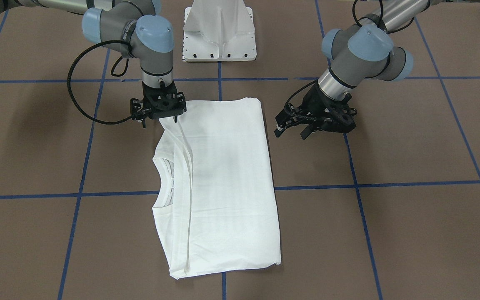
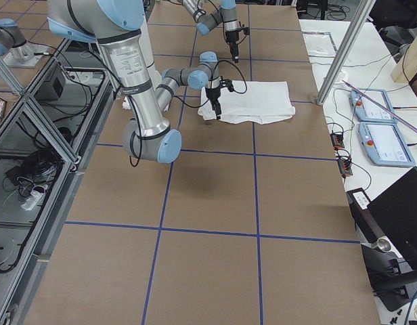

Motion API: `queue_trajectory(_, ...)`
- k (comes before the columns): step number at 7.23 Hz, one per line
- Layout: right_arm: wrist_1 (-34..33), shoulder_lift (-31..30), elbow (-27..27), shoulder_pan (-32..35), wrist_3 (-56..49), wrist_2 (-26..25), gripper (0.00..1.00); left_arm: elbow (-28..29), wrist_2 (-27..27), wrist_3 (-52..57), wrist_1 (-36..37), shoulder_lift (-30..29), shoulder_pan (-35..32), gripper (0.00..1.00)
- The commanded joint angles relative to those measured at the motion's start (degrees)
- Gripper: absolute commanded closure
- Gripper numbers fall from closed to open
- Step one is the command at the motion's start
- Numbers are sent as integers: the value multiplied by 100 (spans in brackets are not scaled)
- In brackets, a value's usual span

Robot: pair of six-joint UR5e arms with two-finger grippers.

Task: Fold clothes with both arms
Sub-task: 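Slide the right gripper along the shirt away from the robot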

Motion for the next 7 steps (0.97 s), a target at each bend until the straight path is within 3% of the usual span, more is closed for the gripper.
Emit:
queue_trajectory(1,81,587,-458,86,-291,-147,0,43,0,7,-5,-11,0,0)
queue_trajectory(5,107,1080,-1169,201,-434,-517,0,271,0,24,-355,-2,0,0)
queue_trajectory(7,447,1152,-1573,271,-443,-543,0,325,-9,24,-462,-37,0,0)
